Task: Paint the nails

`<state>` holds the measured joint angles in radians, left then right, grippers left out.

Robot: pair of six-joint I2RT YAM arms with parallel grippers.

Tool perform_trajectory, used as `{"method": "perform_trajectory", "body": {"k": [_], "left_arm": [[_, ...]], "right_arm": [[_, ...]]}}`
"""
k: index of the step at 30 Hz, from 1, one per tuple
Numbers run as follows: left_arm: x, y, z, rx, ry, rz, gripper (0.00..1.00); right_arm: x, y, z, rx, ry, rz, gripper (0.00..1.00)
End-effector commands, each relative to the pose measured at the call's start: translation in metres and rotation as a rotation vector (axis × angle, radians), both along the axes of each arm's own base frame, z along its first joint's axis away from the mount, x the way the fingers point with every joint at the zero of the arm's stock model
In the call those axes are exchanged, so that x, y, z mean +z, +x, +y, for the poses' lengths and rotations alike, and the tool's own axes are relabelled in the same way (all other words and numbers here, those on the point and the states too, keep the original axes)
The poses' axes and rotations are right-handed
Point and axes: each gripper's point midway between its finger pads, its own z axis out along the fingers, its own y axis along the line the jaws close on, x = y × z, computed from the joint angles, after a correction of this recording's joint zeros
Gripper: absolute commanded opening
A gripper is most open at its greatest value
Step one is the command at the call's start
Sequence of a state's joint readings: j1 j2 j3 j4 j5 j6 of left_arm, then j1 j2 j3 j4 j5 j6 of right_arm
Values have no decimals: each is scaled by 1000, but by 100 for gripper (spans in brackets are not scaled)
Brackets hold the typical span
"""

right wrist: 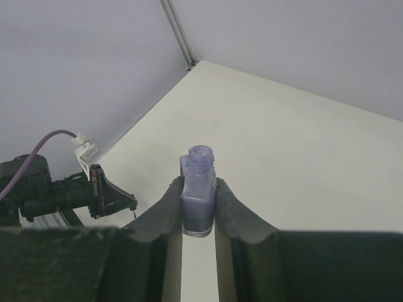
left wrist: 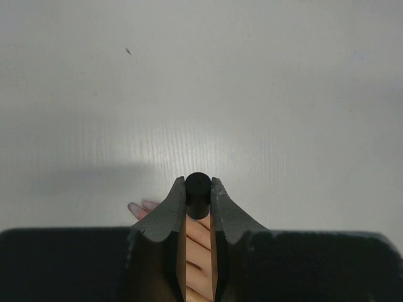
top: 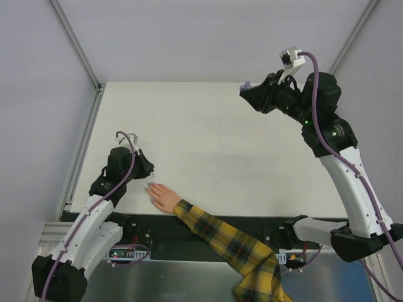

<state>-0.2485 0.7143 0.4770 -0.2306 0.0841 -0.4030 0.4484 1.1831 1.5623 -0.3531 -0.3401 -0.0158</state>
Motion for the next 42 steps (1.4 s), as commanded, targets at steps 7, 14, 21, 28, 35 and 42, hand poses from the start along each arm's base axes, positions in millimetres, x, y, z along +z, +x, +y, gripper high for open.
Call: {"method": "perform_trajectory", "body": {"k": [7, 14, 21, 28, 35, 42], "left_arm": [[-12, -3, 11, 49, -41, 8, 0], [-34, 2, 13, 48, -46, 130, 0], [-34, 5, 14, 50, -64, 125, 0], [-43, 9, 14, 47, -66, 165, 0], [-44, 14, 16, 52, -67, 165, 0], [-45, 15, 18, 66, -69, 178, 0]], "right_arm": [[26, 13, -6, -17, -49, -61, 0], [20, 24, -3, -8, -47, -38, 0], [17, 28, -2, -5, -49, -31, 0], [15, 28, -4, -7, -47, -24, 0], [13, 31, -3, -1, -34, -10, 0], [10, 33, -2, 2, -30, 1, 0]]}}
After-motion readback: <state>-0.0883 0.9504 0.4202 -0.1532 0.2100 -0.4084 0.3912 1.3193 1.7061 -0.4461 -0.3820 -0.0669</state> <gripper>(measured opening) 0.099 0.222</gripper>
